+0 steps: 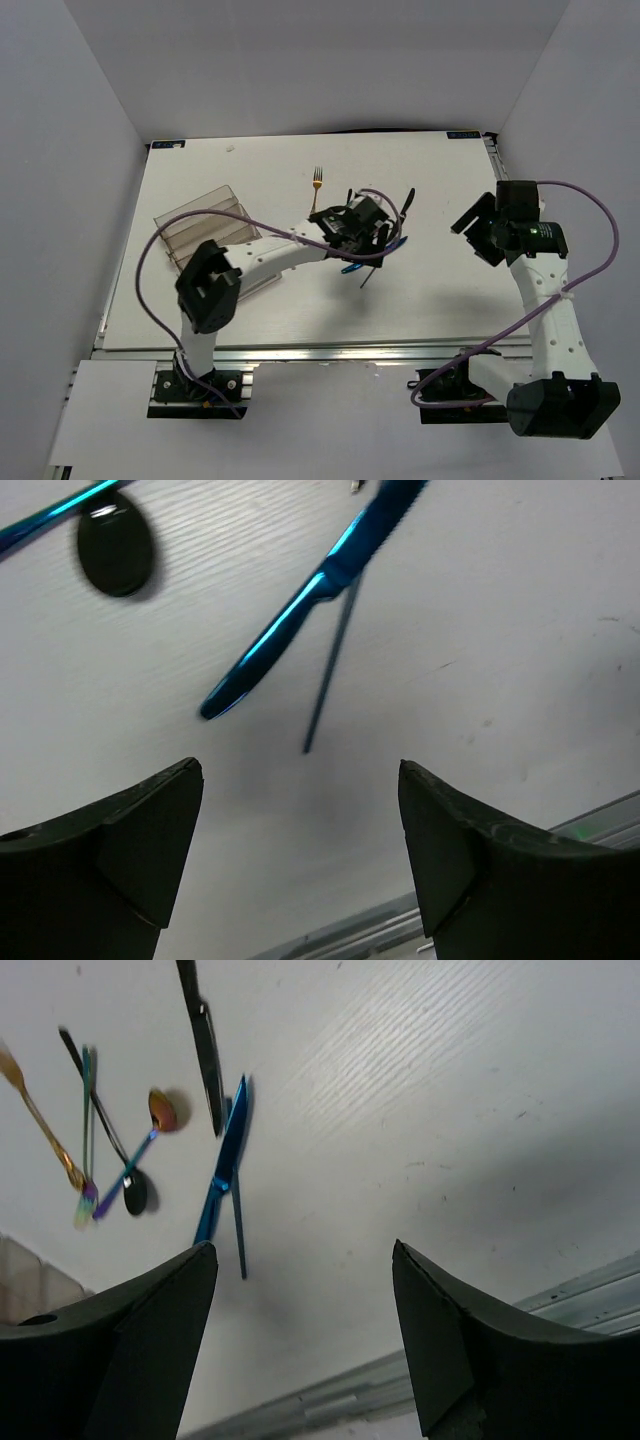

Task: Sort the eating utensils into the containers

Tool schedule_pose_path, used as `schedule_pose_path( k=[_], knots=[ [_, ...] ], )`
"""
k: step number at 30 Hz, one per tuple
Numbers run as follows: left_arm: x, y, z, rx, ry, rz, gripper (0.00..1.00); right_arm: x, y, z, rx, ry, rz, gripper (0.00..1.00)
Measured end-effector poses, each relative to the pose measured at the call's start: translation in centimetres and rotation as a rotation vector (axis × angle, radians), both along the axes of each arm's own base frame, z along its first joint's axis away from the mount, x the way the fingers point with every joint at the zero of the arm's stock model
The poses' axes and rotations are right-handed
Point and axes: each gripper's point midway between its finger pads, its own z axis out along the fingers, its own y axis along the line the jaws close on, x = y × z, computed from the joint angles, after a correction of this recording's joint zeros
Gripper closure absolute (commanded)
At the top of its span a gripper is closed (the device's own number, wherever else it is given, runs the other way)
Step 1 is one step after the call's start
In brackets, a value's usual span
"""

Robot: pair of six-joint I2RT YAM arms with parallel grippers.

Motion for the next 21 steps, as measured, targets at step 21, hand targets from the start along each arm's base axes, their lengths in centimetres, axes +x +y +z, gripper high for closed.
schedule_pose_path(
  k=[21],
  knots=[
    [3.9, -9.0, -9.6, 0.014, 0.019, -0.069, 0.44, -1.8, 4.2, 0.1, 0.087, 0.033, 0.353, 0.26]
  ],
)
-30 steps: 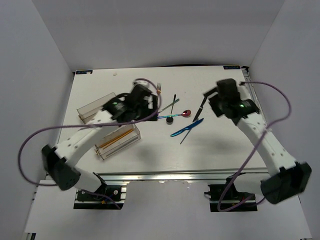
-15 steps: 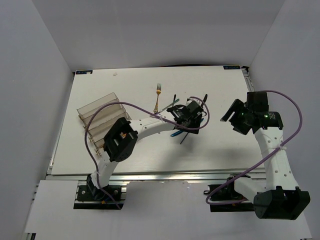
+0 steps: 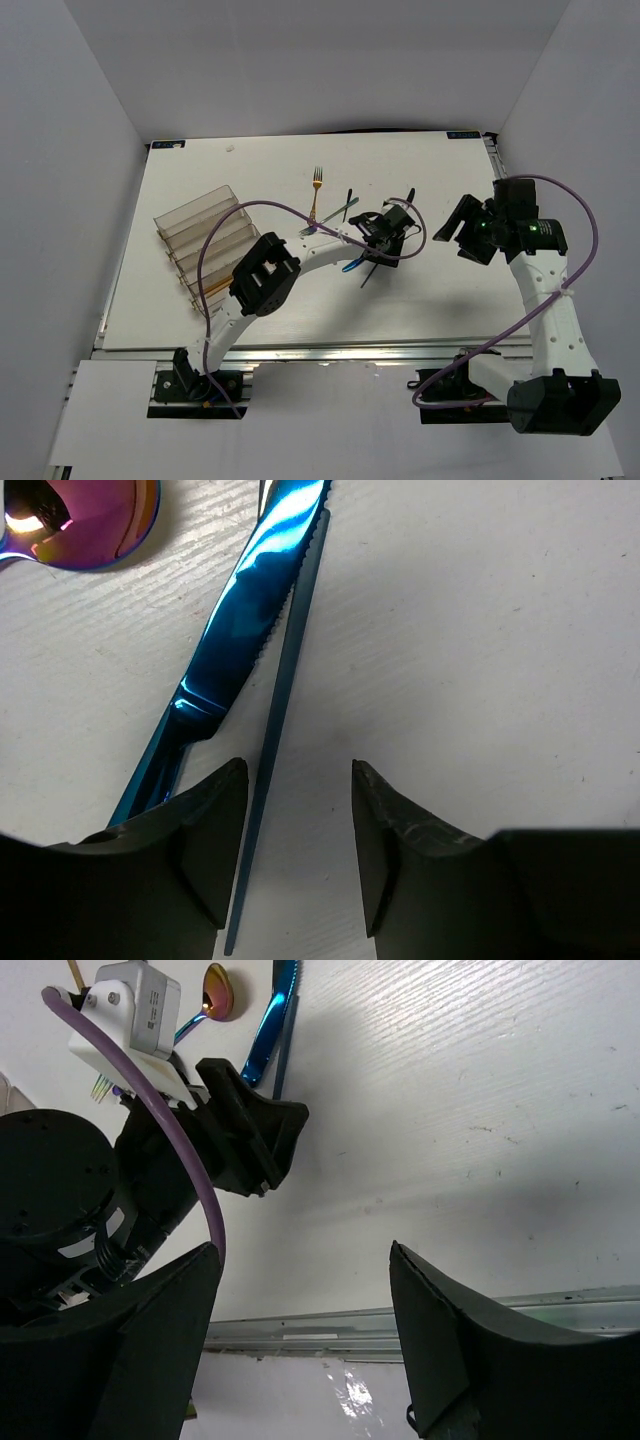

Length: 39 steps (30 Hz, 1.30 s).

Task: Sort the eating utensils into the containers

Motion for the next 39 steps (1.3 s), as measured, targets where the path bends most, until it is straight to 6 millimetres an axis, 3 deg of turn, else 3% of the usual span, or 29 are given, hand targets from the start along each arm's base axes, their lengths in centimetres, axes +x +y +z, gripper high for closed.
schedule_pose_path(
  k=[6, 11, 17, 24, 26, 31, 34, 39],
  knots=[
    [0.2, -0.7, -0.5, -0.012, 0.006, -0.008, 0.59, 0.2, 0.5, -0.3, 0.021, 0.021, 0.016, 0.27],
    [0.9, -1.7, -0.5, -0.021, -0.003, -0.012, 0.6, 0.2, 0.8, -0.3, 0.038, 0.024, 0.028, 0.27],
    [1.1, -1.5, -0.7, 0.002, -0.011, -0.024, 0.6, 0.4, 1.1, 0.5, 0.051, 0.004, 0.037, 0.26],
    [2.2, -1.9, -0.7, 0.041, -0.043, -0.024, 0.68, 0.3, 1.4, 0.6, 0.071, 0.004, 0.049, 0.26],
    [2.5, -2.1, -0.9, 0.048, -0.049, -0.026, 0.8, 0.3, 1.5, 0.7, 0.073, 0.003, 0.05, 0.27],
    [2.6, -2.0, -1.1, 0.061, -0.058, -0.03, 0.86, 0.2, 1.7, 0.8, 0.083, 0.001, 0.058, 0.26],
    [2.4, -1.8, -1.1, 0.053, -0.064, -0.032, 0.99, 0.2, 1.8, 0.9, 0.087, -0.001, 0.061, 0.27],
    [1.3, -2.0, -1.1, 0.06, -0.074, -0.05, 1.0, 0.1, 2.0, 1.1, 0.101, -0.005, 0.068, 0.27]
  ],
)
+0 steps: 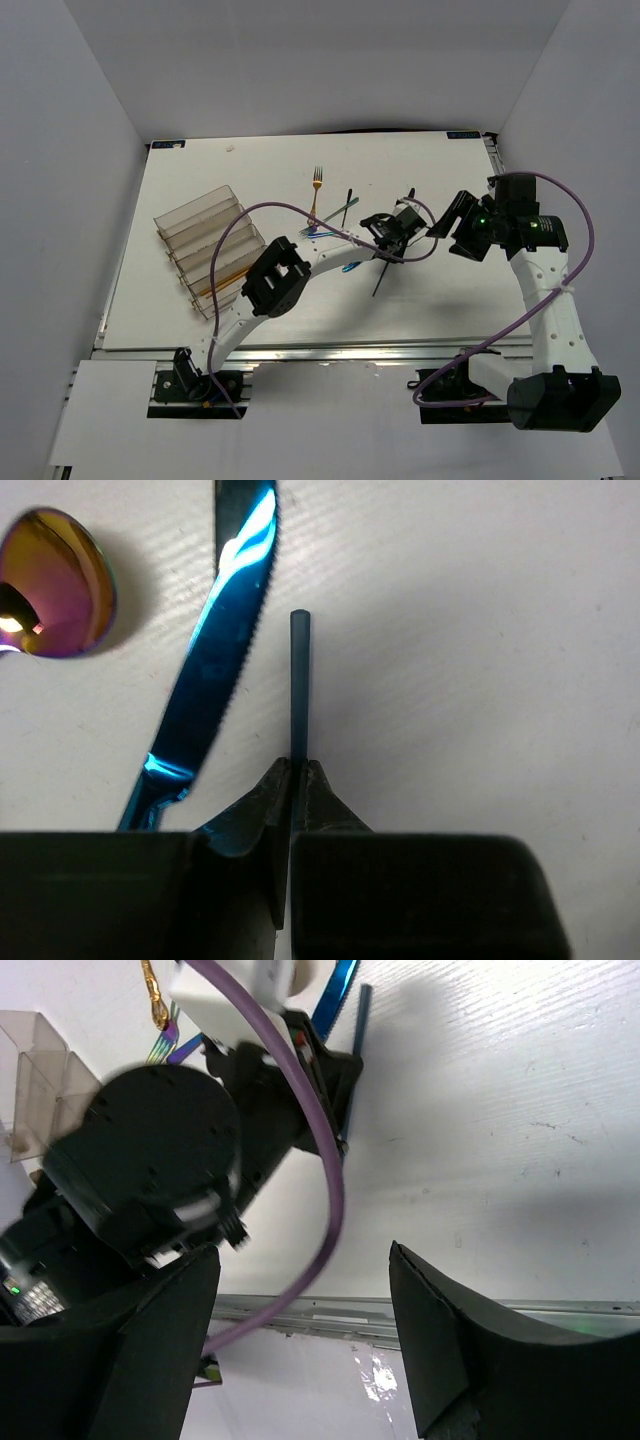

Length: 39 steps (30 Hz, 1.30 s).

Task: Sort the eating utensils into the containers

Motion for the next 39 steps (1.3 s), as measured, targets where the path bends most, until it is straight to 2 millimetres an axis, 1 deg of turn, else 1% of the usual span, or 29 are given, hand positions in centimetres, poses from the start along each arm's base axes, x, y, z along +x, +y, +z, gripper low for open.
schedule_pose_path(
  k=[3, 4, 6, 9, 14, 16, 18, 19, 21, 24, 27, 30, 32, 34, 36, 37, 39],
  knots=[
    [-1.9, 0.1, 0.0, 0.018, 0.007, -0.024, 1.0, 0.2, 0.1, 0.5, 0.006, -0.014, 0.003, 0.26],
    [-2.9, 0.3, 0.1, 0.028, 0.017, -0.037, 1.0, 0.1, 0.2, 0.8, 0.007, -0.018, 0.01, 0.26],
    [-3.9, 0.9, 0.3, 0.037, 0.026, -0.045, 1.0, 0.2, 0.2, 1.3, 0.013, -0.034, 0.007, 0.26],
    [-5.8, 2.9, 0.5, 0.087, 0.055, -0.067, 1.0, 0.6, 0.3, 1.6, 0.018, -0.052, 0.004, 0.27],
    [-8.4, 5.3, 0.6, 0.116, 0.089, -0.163, 1.0, 0.9, 0.4, 1.9, 0.031, -0.062, -0.002, 0.27],
    [-9.2, 6.5, 1.1, 0.123, 0.098, -0.205, 1.0, 0.9, 0.5, 1.9, 0.033, -0.065, -0.001, 0.27],
    [-9.8, 7.7, 2.4, 0.113, 0.093, -0.263, 1.0, 1.1, 0.5, 2.0, 0.035, -0.073, 0.0, 0.27],
    [-9.6, 7.9, 2.7, 0.11, 0.091, -0.264, 1.0, 1.2, 0.5, 2.1, 0.036, -0.076, 0.0, 0.27],
    [-9.3, 8.9, 4.6, 0.091, 0.061, -0.306, 1.0, 1.3, 0.6, 2.1, 0.041, -0.081, 0.002, 0.26],
    [-8.4, 10.7, 7.9, 0.075, -0.005, -0.339, 1.0, 1.4, 0.7, 1.7, 0.049, -0.08, 0.005, 0.27],
    [-6.9, 13.0, 11.4, 0.056, -0.076, -0.347, 1.0, 1.3, 0.8, 1.3, 0.055, -0.072, 0.007, 0.27],
    [-5.4, 16.1, 14.1, 0.075, -0.144, -0.346, 1.0, 1.4, 1.1, 1.1, 0.07, -0.073, 0.011, 0.27],
    [-4.6, 18.7, 14.8, 0.116, -0.161, -0.347, 1.0, 1.6, 1.3, 1.3, 0.083, -0.079, 0.013, 0.27],
    [-3.9, 21.4, 14.8, 0.172, -0.162, -0.35, 1.0, 1.8, 1.5, 1.6, 0.096, -0.093, 0.02, 0.27],
    [-3.7, 24.4, 14.1, 0.233, -0.138, -0.353, 1.0, 2.0, 1.8, 1.9, 0.113, -0.106, 0.028, 0.27],
    [-3.6, 26.1, 13.5, 0.259, -0.117, -0.348, 1.0, 2.1, 2.0, 1.9, 0.123, -0.115, 0.033, 0.27],
    [-3.5, 29.1, 12.6, 0.306, -0.08, -0.331, 1.0, 2.2, 2.3, 1.6, 0.145, -0.114, 0.041, 0.27]
  ],
)
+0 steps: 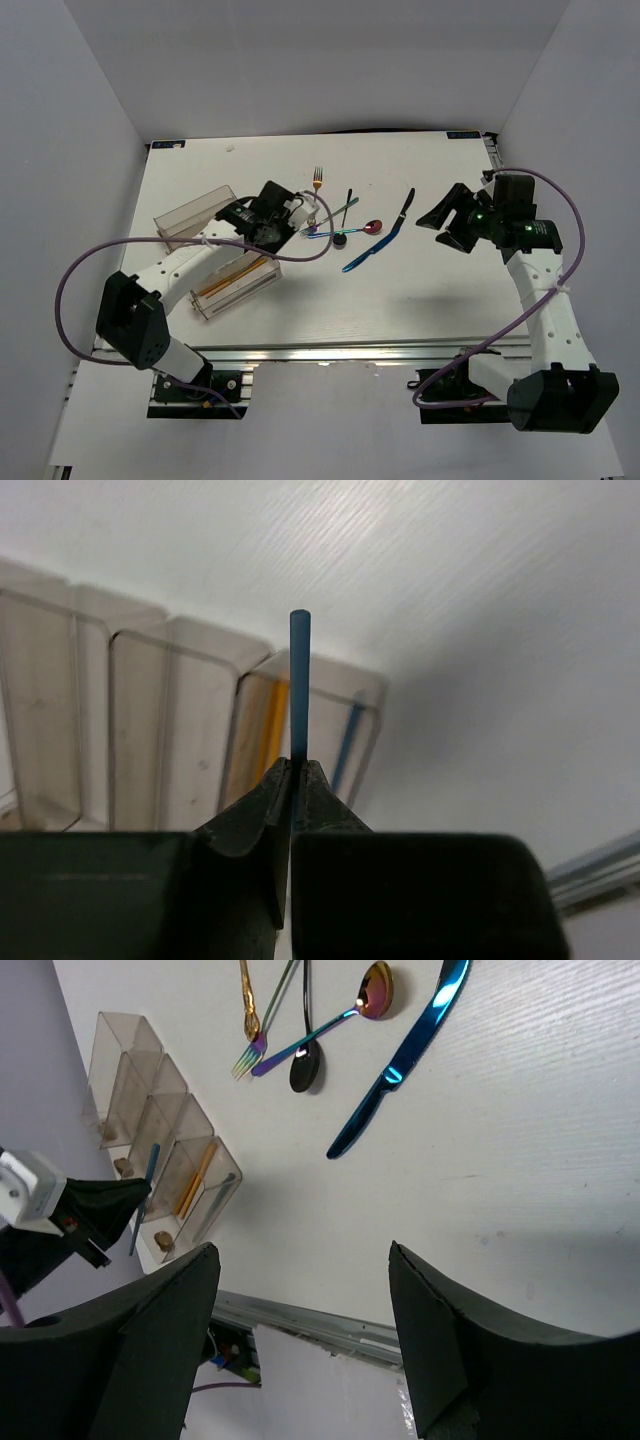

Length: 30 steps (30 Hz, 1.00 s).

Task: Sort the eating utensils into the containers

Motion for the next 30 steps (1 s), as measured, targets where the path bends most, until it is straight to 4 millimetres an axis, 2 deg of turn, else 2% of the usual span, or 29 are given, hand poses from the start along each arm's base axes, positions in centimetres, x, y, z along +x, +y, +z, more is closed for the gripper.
schedule_pose_path(
  k=[3, 7, 12, 18, 23, 26, 30],
  knots=[
    [-0.1, 3.8, -1.3, 0.087, 0.011, 0.041, 1.0, -0.3, 0.4, -0.8, 0.022, 0.022, 0.016, 0.27],
    [-1.8, 6.7, -2.7, 0.161, 0.021, 0.03, 1.0, -0.5, 0.9, -0.9, 0.049, 0.024, 0.042, 0.27],
    [-3.2, 9.6, -2.2, 0.172, -0.02, 0.058, 1.0, -0.6, 1.6, -0.8, 0.085, 0.017, 0.07, 0.27],
    [-3.3, 10.0, -2.8, 0.169, -0.048, 0.06, 0.96, -0.5, 2.3, -0.9, 0.1, 0.023, 0.102, 0.27],
    [-2.3, 9.5, -3.3, 0.16, -0.06, 0.065, 0.83, -0.6, 2.8, -1.2, 0.101, 0.035, 0.121, 0.27],
    [-1.7, 9.4, -3.8, 0.16, -0.059, 0.07, 0.68, -0.7, 2.9, -1.2, 0.099, 0.034, 0.126, 0.27],
    [-1.2, 9.1, -4.0, 0.137, -0.063, 0.088, 0.57, -0.7, 2.9, -1.3, 0.091, 0.034, 0.129, 0.26]
  ],
)
